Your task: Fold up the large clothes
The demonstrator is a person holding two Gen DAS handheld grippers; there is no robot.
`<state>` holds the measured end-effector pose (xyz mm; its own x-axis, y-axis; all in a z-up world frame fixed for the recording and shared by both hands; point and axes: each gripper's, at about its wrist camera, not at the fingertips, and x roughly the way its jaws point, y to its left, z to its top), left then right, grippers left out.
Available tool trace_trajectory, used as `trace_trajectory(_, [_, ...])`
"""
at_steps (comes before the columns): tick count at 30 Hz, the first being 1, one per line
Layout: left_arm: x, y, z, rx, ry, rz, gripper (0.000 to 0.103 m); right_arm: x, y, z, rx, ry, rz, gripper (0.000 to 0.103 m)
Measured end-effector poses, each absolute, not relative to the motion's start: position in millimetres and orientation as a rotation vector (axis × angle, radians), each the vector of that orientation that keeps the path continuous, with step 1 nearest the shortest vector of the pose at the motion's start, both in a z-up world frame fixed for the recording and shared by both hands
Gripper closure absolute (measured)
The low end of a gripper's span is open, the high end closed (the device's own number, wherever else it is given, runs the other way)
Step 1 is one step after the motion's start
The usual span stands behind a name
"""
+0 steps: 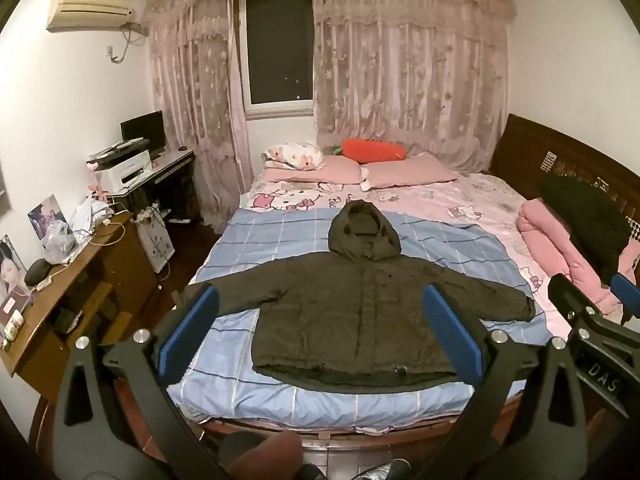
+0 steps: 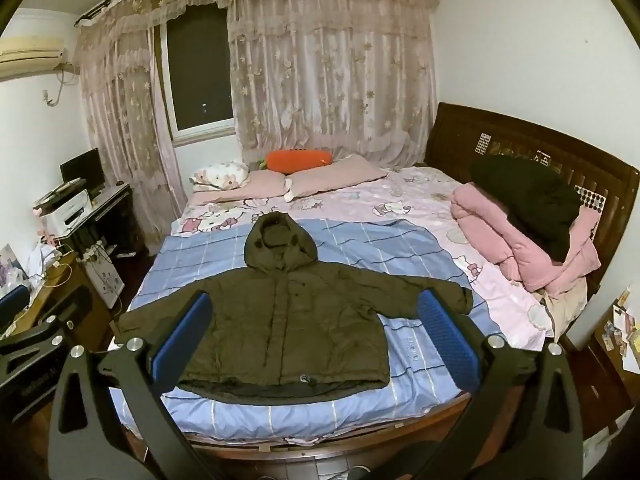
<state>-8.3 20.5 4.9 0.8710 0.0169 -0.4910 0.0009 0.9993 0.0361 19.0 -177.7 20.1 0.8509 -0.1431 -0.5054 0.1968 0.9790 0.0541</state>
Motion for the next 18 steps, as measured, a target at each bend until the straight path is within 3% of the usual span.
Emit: trace_trajectory(18, [-9,24,4,0.035,0.515,0.010,0.002,21,-178,8,0.102,0.531,-0.173,0.001])
